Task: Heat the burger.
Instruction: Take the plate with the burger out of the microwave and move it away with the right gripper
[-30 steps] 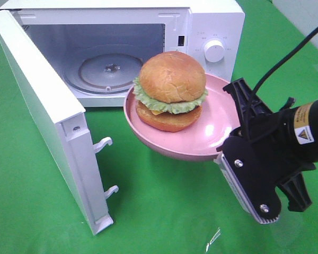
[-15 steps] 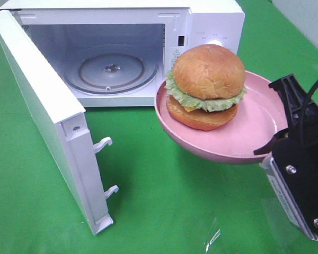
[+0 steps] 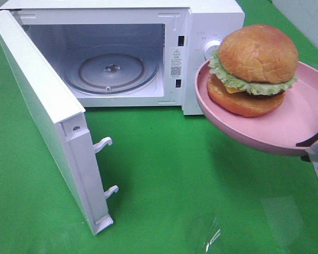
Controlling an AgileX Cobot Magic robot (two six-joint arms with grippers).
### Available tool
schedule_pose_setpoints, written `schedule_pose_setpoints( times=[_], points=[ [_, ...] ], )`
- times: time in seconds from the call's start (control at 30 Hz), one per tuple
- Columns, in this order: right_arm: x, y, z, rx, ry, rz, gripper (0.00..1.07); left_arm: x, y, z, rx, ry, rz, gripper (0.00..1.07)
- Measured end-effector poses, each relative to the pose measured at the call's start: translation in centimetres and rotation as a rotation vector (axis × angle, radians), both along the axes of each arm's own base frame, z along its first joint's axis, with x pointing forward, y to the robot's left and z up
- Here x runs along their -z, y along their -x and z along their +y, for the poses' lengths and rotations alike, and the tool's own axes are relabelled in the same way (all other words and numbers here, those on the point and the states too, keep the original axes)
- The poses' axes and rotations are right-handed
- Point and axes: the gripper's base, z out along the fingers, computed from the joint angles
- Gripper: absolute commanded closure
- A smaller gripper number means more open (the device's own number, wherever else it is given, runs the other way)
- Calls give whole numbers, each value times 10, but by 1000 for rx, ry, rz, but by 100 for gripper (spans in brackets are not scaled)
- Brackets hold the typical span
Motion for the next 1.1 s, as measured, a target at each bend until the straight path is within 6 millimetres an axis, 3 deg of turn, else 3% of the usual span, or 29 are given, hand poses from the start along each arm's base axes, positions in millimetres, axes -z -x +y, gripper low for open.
schedule_pose_setpoints(
  times=[0.53, 1.1],
  points=[
    [4, 4, -22, 324, 15, 78, 107, 0, 0, 0, 0, 0, 0, 6],
    [-1, 2, -29, 556, -32, 115, 107, 0, 0, 0, 0, 0, 0, 6]
  ],
)
